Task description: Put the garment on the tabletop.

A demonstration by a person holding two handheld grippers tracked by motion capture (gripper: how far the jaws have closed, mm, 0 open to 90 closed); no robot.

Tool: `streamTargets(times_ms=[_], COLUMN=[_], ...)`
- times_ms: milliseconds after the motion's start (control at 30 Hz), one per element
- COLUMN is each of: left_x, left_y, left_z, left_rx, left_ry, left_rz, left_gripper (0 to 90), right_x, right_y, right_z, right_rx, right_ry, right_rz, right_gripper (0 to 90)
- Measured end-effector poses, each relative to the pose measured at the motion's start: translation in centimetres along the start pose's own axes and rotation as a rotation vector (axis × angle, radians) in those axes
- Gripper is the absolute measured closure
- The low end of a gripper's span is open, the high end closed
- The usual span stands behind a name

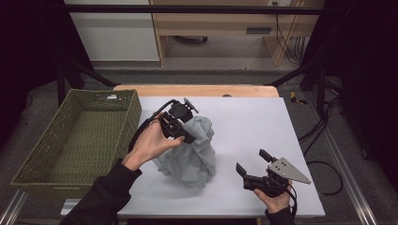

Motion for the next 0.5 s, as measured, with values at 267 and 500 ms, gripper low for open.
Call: streamTargets(times_ms=[267, 500], left_x=[-0.7, -1.1], left_y=[2.6, 4.1], left_z=[-1.2, -2.2], left_rx=[-0.045, -0.073], left_ry=[0.016, 0.034], left_rz=[-0.007, -0.001], left_gripper=[78.6, 78.0], right_x=[-0.2, -0.2], right_y=[0.2, 0.2], right_z=[-0.1, -0.1], right_rx=[-0.007, -0.004], right_ry=[-0.011, -0.006], right_rz=[0.003, 0.005], right_gripper=[4.1, 4.0])
Point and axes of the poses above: each handheld gripper's, and its own axes: y roughly forward along the jaws, x roughly out of its top, z roughly to its left, the point moved 3 cm from there along y, roughly forward along the jaws, and after that the axes turned 15 degrees about x, right-handed, at the moved point
